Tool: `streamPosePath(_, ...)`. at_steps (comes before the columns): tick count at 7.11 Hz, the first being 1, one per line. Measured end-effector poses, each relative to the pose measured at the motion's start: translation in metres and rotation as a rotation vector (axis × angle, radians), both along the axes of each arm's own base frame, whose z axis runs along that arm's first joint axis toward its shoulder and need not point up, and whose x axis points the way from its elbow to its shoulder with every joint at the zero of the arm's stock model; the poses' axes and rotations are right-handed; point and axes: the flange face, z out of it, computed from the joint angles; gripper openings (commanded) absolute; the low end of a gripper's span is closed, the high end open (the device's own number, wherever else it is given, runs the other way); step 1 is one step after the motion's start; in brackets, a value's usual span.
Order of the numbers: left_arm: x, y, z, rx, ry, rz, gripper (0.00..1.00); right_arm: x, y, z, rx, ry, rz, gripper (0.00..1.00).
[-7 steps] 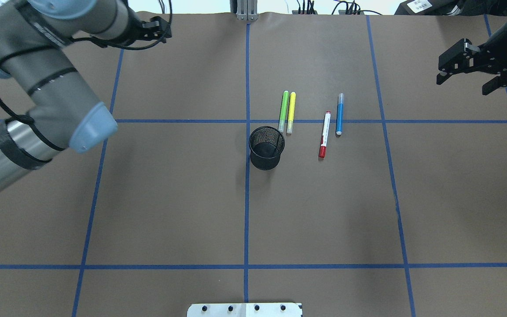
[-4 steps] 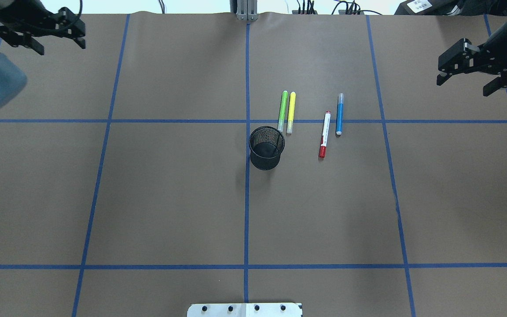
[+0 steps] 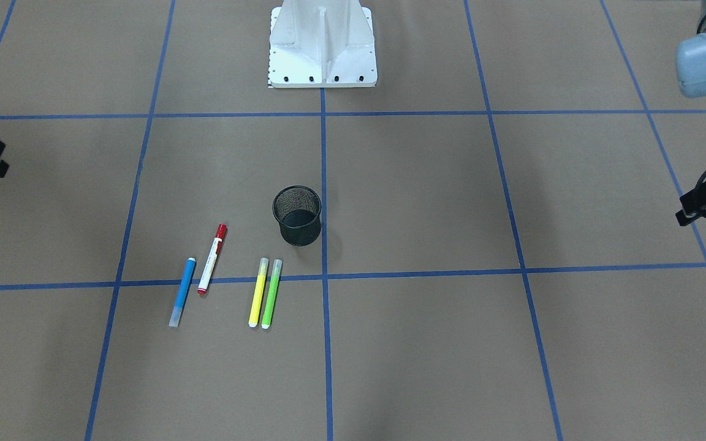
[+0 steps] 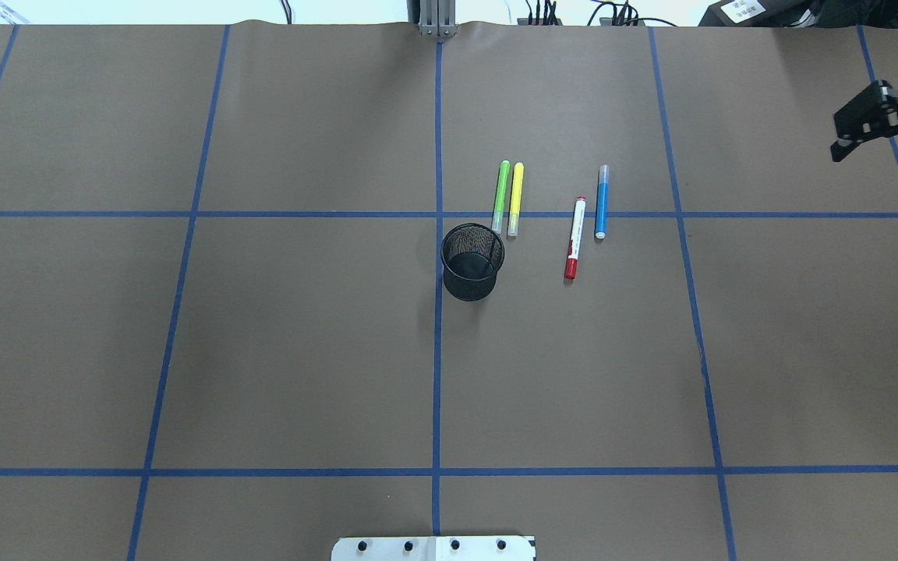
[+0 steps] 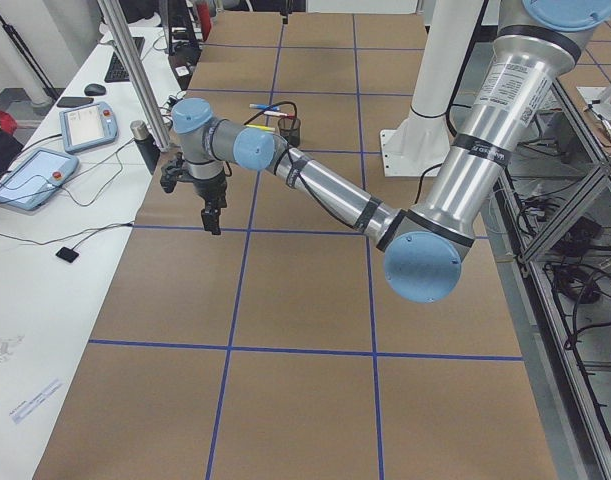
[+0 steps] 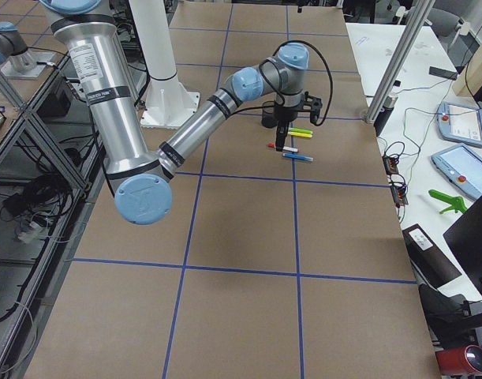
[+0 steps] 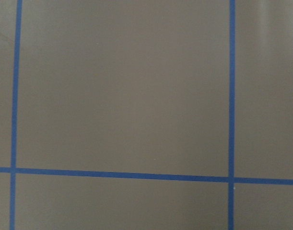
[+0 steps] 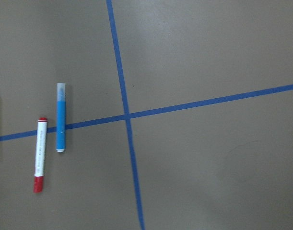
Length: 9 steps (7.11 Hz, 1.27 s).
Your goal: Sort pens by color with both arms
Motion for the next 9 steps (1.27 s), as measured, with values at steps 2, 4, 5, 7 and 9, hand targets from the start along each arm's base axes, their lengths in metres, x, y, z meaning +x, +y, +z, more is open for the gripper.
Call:
streamPosePath(2,-0.019,0.013,0.036,0.007,-0.014,0.055,1.00,0.082,-0.017,0.106,-0.018,0.026,-0.071,1.00)
streamPosePath(4,-0.037,0.027,0.068,0.007,-0.020,0.090,1.00,0.126,0.008,0.177,-0.064,0.016,-0.059,1.00)
streamPosePath(5,-0.047,0.031,0.078,0.013,-0.018,0.101,1.00,0.132,0.027,0.205,-0.044,0.008,-0.046,1.00)
streamPosePath(7,-0.061,0.040,0.093,0.028,-0.008,0.130,1.00,0.136,0.051,0.235,-0.023,0.002,-0.019,1.00)
streamPosePath(9,-0.065,0.044,0.097,0.037,-0.005,0.141,1.00,0.136,0.057,0.242,-0.027,0.002,-0.012,1.00)
